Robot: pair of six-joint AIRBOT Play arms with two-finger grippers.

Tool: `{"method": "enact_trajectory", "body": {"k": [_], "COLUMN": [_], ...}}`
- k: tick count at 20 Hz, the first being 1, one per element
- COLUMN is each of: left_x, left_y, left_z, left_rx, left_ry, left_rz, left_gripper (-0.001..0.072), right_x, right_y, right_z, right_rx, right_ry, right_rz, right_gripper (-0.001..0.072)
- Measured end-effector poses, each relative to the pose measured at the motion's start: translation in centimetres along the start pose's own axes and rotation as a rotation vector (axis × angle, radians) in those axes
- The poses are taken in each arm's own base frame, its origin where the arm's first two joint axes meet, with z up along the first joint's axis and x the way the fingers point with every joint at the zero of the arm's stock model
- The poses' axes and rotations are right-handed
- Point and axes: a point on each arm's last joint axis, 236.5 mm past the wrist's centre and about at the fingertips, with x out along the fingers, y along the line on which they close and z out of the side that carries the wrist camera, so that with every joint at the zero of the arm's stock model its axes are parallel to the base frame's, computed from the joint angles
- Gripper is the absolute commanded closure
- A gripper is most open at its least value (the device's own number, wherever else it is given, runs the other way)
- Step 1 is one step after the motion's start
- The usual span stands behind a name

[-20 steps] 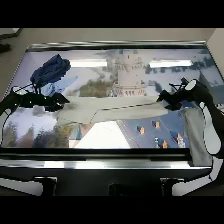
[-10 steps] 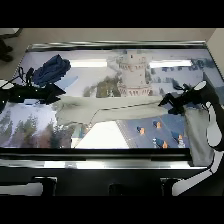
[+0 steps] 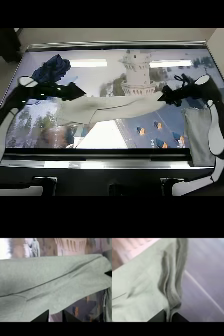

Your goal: Fold the shirts.

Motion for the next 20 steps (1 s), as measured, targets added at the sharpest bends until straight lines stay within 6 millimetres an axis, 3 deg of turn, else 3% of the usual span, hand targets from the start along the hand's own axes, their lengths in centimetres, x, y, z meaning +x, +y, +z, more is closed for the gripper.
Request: {"method": "enact_trajectory", "body": {"k": [2, 3, 4, 8, 12, 14, 16, 18, 20], "left_x": [4.4, 6.3, 8.3, 15.2, 20.3, 21.9, 22.6, 21.7, 19.0], "left_y": [-1.4, -1.9, -2.4, -4.5, -9.1, -11.0, -12.0, -12.5, -12.4], "left_z": [-1.2, -1.7, -2.5, -6.4, -12.0, -13.4, -13.4, -11.6, -8.5], "left_rx": [-0.009, -0.026, -0.049, -0.187, -0.336, -0.418, -0.459, -0.442, -0.375], "left_ry": [0.008, 0.009, 0.015, 0.072, 0.185, 0.213, 0.212, 0.178, 0.116], "left_rz": [-0.001, -0.002, -0.007, -0.085, -0.266, -0.351, -0.424, -0.486, -0.498], "left_gripper": [0.0545, 0.0646, 0.0673, 0.0674, 0.0674, 0.0675, 0.0678, 0.0679, 0.0679], "right_x": [-3.7, -5.5, -7.3, -12.7, -15.1, -15.8, -16.0, -15.9, -14.7], "right_y": [3.3, 5.2, 7.0, 13.2, 17.3, 18.3, 18.6, 18.5, 18.2], "right_z": [-0.4, -0.9, -1.5, -5.4, -9.0, -10.0, -10.6, -10.8, -10.7], "right_rx": [-0.116, -0.168, -0.220, -0.399, -0.518, -0.539, -0.542, -0.531, -0.512], "right_ry": [-0.061, -0.090, -0.121, -0.195, -0.223, -0.231, -0.228, -0.217, -0.188], "right_rz": [0.020, 0.033, 0.044, 0.084, 0.121, 0.134, 0.134, 0.126, 0.118], "right_gripper": [0.0665, 0.0664, 0.0663, 0.0662, 0.0662, 0.0662, 0.0663, 0.0663, 0.0663]}}
